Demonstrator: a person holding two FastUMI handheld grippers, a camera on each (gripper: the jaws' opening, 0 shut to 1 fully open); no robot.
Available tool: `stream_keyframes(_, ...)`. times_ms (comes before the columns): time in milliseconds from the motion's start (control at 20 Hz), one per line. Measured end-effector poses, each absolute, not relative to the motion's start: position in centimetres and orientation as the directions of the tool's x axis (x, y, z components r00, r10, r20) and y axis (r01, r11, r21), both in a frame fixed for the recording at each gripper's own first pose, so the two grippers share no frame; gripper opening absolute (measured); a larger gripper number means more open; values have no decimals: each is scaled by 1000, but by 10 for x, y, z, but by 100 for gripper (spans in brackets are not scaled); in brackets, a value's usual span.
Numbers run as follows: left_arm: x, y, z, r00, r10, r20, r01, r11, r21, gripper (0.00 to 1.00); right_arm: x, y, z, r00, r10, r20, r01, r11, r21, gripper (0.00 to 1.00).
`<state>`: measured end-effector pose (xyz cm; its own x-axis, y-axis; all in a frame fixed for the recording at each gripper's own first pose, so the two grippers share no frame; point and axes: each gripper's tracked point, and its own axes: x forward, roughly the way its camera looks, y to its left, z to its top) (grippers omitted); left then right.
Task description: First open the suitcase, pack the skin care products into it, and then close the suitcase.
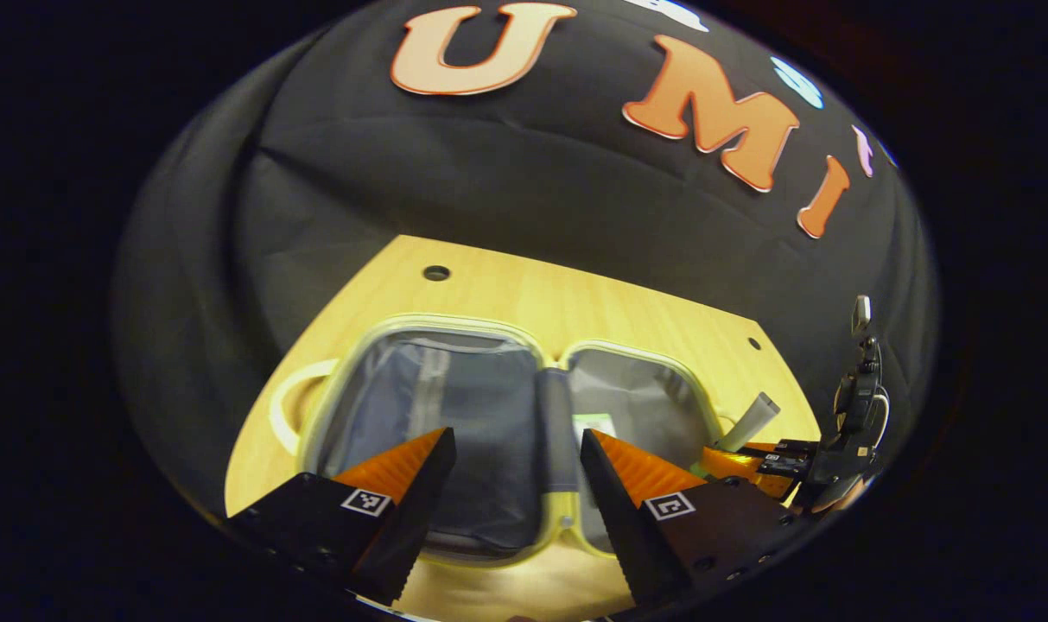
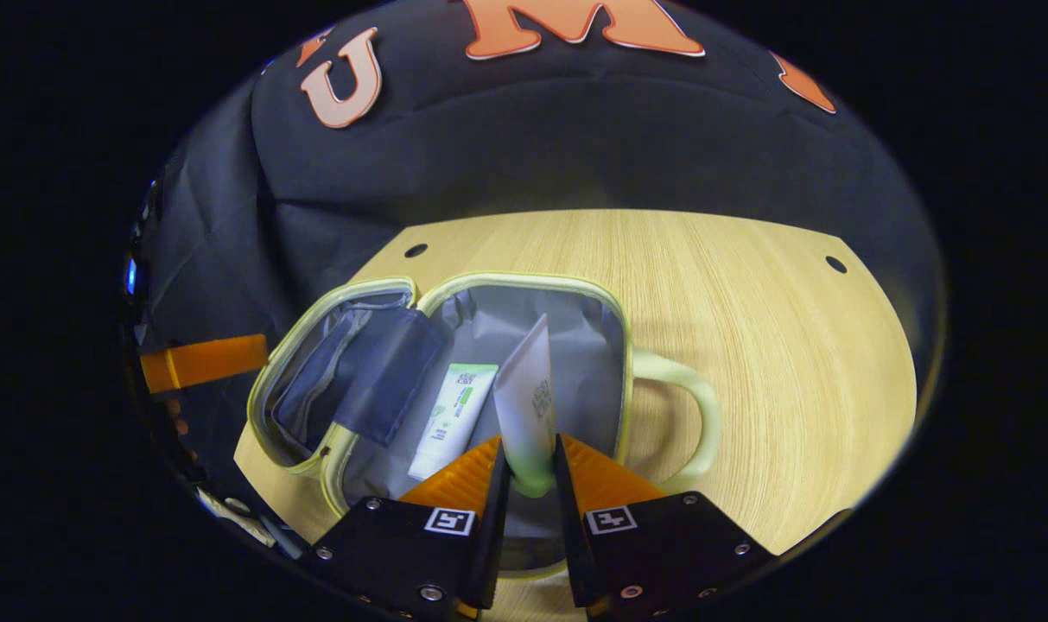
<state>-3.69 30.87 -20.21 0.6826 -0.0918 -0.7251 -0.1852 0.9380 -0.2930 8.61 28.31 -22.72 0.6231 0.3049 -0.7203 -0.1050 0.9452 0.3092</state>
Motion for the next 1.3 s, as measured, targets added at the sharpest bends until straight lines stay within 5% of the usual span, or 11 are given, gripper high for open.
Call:
stream_keyframes(200,-62,368,-174,665,-1,-747,-295,918,-264,91,87,292,-252,551,295,-781,-70,949,309,33)
stream_keyframes(600,-95,438,-203,610,107,-785,-436,873,-220,91,92,288,-249,549,279,-788,-16,946,323,31)
stream_keyframes(1100,-88,486,-219,626,90,-774,-558,746,-364,91,82,234,-183,703,188,-686,-46,975,219,76)
stream_keyframes(1300,-91,501,-243,616,40,-787,-640,608,-470,90,74,212,-147,778,118,-617,-74,993,97,82)
